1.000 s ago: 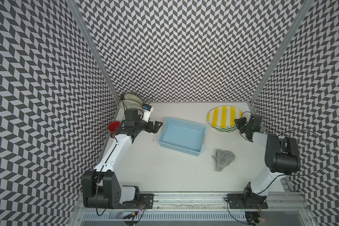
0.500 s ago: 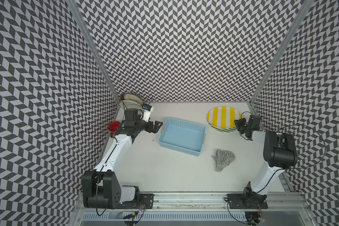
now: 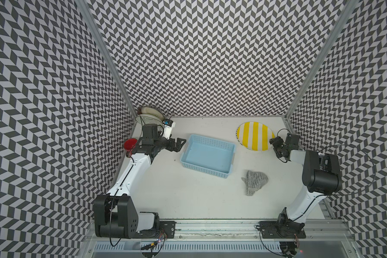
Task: Wipe the wet plate dry
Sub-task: Place the plate on the plate, then reset both arms
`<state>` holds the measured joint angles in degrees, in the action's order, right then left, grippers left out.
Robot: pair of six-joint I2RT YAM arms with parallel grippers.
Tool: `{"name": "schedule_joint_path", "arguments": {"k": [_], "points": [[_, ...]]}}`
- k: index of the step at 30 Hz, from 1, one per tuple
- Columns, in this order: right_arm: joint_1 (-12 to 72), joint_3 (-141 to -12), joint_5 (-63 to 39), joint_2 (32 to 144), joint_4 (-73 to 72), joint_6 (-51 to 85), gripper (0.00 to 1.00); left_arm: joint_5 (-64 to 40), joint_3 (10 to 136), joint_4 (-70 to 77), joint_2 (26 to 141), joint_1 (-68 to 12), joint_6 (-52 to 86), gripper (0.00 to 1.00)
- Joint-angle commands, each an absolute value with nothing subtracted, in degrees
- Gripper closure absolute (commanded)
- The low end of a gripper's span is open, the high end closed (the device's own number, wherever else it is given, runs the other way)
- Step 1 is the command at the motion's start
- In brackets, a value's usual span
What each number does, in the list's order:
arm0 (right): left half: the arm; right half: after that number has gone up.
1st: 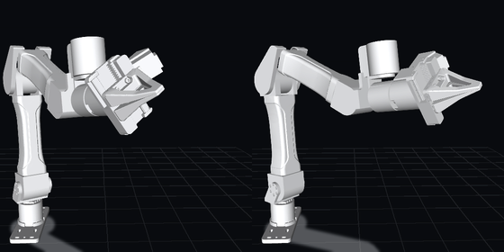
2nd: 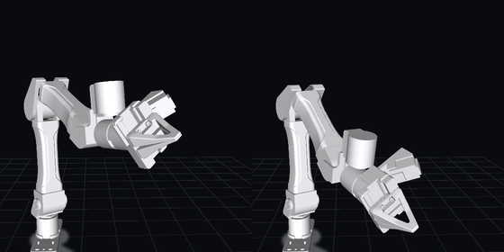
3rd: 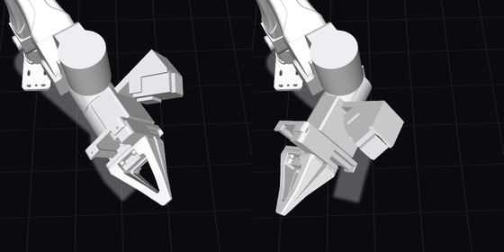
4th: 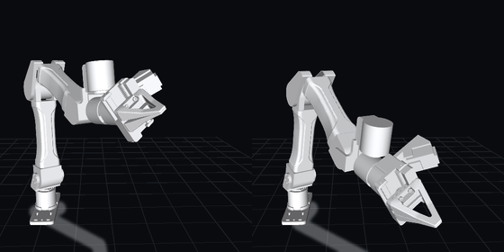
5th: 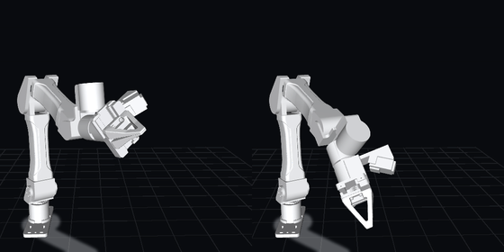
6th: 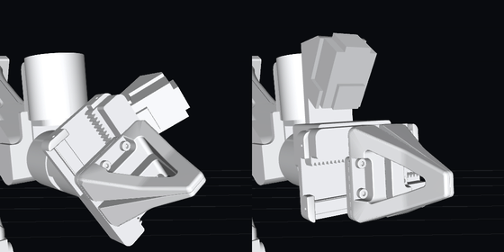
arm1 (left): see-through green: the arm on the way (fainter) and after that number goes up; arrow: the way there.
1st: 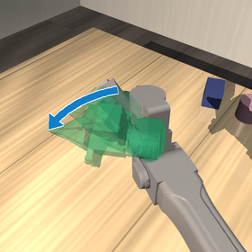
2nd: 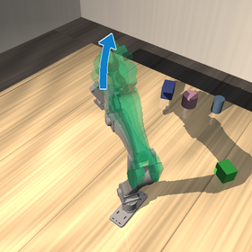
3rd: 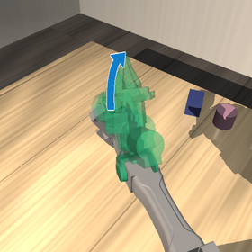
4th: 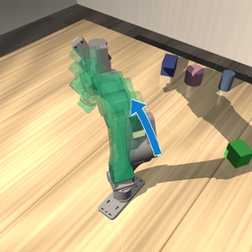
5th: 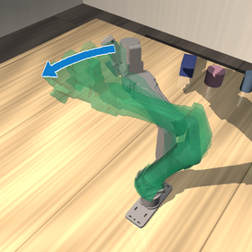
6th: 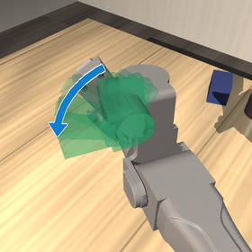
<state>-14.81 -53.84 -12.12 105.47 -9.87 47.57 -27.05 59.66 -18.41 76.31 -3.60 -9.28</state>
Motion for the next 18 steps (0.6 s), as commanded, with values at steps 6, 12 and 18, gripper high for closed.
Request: {"name": "schedule_joint_path", "arguments": {"k": [6,12,18], "points": [[-14.79,-49.59,-8.31,93.38,-7.89,42.29,0.18,-13.63,54.55,-7.2,77.03,-2.57,-5.47,0.0],[-11.89,-44.18,-9.88,79.57,-12.13,35.75,0.15,-12.19,42.47,14.75,78.68,0.11,-3.24,0.0],[-8.8,-38.29,-10.34,66.75,-15.68,31.48,0.14,-7.05,31.55,35.87,80.79,0.6,-3.47,0.0]]}}
